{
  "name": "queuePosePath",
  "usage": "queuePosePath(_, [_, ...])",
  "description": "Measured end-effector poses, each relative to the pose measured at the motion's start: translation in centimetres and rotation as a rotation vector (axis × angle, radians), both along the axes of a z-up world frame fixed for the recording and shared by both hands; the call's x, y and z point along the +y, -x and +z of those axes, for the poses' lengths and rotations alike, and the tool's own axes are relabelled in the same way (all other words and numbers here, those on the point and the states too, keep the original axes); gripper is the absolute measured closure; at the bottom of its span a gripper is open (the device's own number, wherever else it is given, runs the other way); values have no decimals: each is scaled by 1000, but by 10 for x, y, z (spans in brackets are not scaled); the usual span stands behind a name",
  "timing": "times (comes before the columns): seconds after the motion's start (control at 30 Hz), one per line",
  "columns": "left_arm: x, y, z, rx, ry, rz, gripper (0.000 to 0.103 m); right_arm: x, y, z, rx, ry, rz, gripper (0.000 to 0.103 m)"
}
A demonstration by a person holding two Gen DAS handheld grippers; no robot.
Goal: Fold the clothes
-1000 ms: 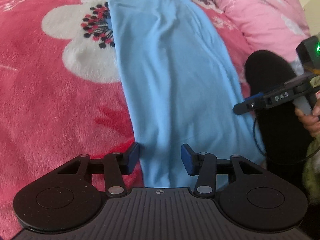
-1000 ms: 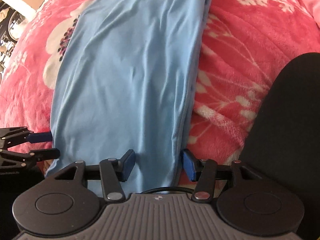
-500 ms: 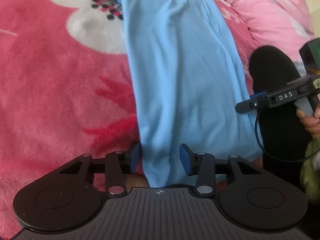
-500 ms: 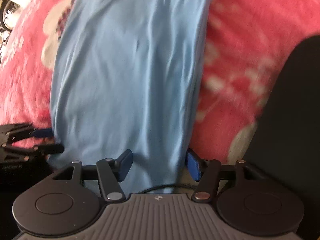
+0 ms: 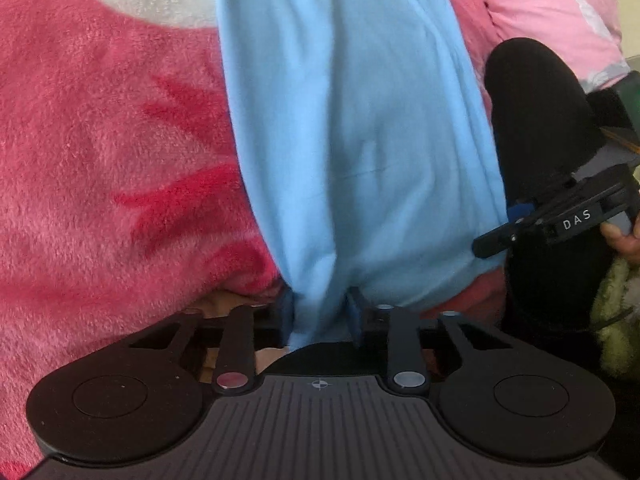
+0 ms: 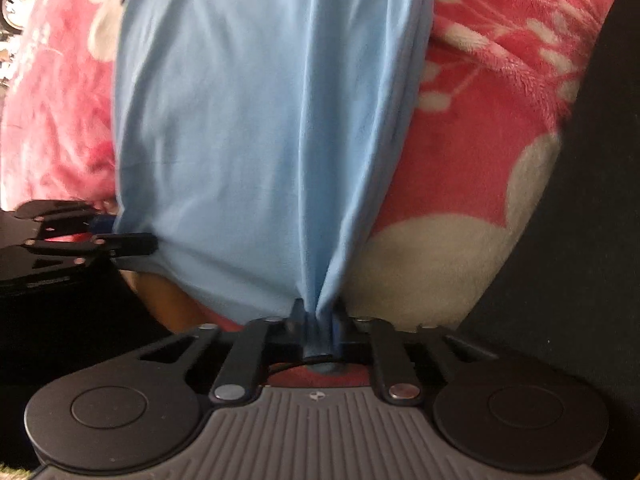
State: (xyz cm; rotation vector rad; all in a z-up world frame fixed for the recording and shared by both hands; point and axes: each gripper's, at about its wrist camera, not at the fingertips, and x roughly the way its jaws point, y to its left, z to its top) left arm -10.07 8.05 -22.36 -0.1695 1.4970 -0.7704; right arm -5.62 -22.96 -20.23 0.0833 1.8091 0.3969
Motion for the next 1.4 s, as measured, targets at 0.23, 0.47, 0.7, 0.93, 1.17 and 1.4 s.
queuePosePath(0.23, [12, 7, 18, -50, 33, 51, 98, -15, 9, 30, -113, -92, -67, 95])
queuePosePath(0.47, [36, -4, 50, -119, 94, 170, 99, -43, -14, 73, -292, -237, -171, 95])
queuePosePath(0.7, [36, -57, 92, -259, 169, 330, 99, -65, -68, 105, -453, -342, -205, 95])
queuePosePath(0.93, [19, -130, 78, -218, 307, 553, 99, -61, -143, 87, -539, -429, -317, 95])
queuePosePath(1.17, [-3, -200, 70, -240, 354, 647, 99, -82, -203, 65, -555, -485, -412, 95])
queuePosePath(1.4, [-19, -251, 61, -263, 391, 690, 99, -95, -253, 46, -584, -516, -471, 95])
